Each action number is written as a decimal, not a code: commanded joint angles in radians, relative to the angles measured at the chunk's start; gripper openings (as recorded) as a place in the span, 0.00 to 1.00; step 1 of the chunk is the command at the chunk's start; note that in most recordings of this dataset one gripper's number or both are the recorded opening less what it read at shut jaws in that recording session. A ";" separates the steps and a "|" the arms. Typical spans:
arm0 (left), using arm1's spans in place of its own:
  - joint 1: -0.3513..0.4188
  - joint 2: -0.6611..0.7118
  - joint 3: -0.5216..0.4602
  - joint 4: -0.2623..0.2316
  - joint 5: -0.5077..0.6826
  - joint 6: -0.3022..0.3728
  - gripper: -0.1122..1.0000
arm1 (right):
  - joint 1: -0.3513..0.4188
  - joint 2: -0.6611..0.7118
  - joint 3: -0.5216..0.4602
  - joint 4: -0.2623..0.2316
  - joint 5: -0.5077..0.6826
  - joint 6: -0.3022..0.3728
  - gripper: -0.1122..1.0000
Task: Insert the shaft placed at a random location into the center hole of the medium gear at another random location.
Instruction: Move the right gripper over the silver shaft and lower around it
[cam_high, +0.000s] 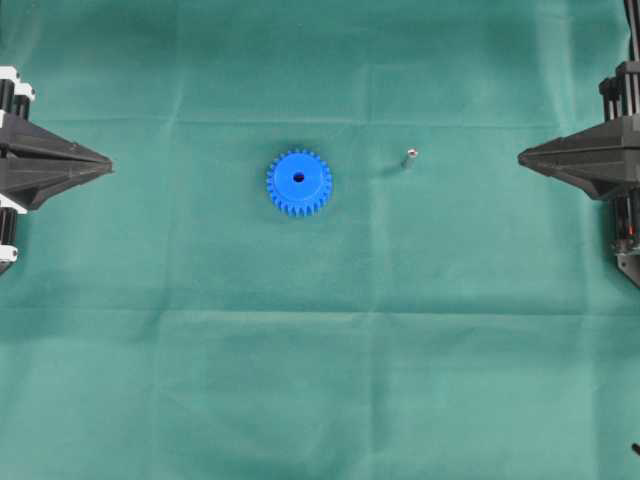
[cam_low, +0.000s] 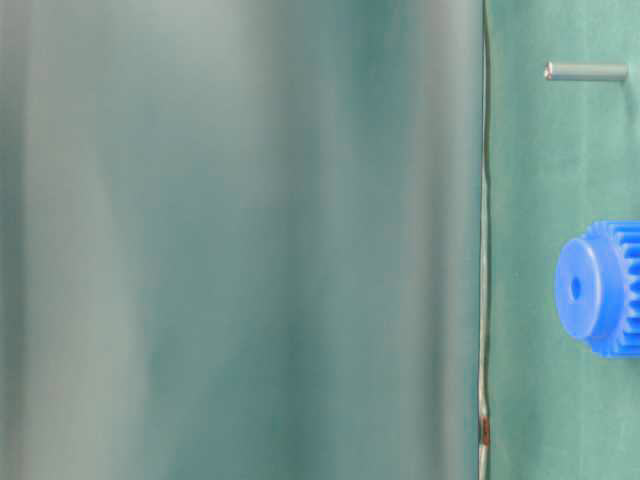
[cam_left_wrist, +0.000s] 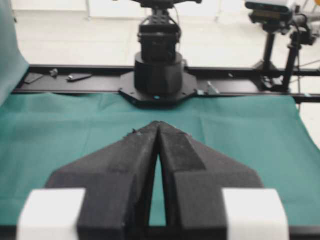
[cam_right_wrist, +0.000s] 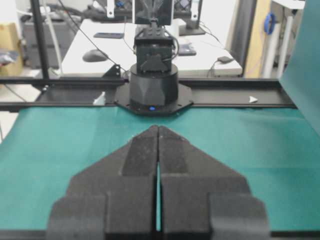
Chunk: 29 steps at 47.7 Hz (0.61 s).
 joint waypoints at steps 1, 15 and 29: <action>0.000 -0.014 -0.044 0.012 0.028 0.003 0.10 | -0.029 0.015 -0.012 -0.006 -0.002 -0.006 0.11; 0.000 -0.017 -0.046 0.012 0.044 0.003 0.10 | -0.064 0.107 -0.028 -0.006 0.032 -0.012 0.11; 0.000 -0.020 -0.046 0.014 0.043 0.003 0.10 | -0.114 0.241 -0.028 -0.002 0.002 -0.009 0.12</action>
